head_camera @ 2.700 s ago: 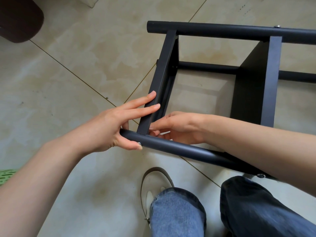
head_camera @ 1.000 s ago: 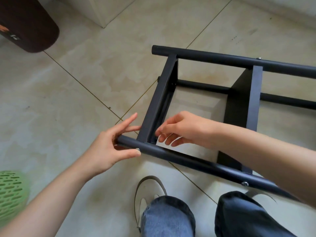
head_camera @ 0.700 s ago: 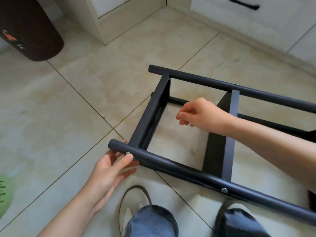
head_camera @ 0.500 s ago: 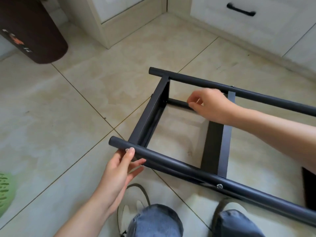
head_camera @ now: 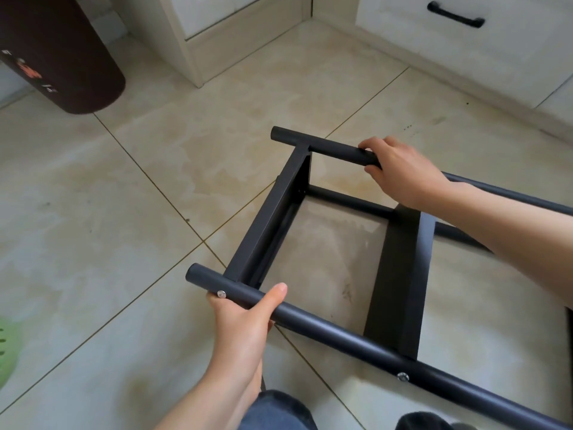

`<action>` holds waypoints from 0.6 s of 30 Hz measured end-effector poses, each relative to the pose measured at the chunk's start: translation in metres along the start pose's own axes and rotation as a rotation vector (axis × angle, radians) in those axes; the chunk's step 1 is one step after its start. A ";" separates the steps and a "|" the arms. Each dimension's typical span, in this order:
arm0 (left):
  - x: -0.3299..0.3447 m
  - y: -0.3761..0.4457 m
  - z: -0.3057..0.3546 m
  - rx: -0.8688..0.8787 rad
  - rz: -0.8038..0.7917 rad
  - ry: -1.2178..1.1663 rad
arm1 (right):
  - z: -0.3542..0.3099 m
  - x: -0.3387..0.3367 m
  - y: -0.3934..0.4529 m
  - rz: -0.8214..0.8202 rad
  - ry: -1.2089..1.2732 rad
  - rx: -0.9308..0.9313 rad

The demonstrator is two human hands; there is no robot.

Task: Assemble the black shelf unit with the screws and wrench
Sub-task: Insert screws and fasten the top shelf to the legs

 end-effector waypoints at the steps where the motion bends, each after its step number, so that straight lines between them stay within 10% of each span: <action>1: 0.000 0.000 0.000 0.006 0.002 -0.018 | 0.002 0.004 0.002 -0.002 0.004 -0.007; 18: 0.031 -0.023 0.097 0.207 -0.141 -0.023 | 0.005 -0.106 0.006 0.202 0.067 -0.033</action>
Point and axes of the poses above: each hand's wrist, its own y-axis towards the middle knuckle, its own x-axis out of the palm, z = x × y, the point moved 6 cm from there along y, towards the middle knuckle, and after that the axes turned 9 degrees about -y, right-handed, at the moved point
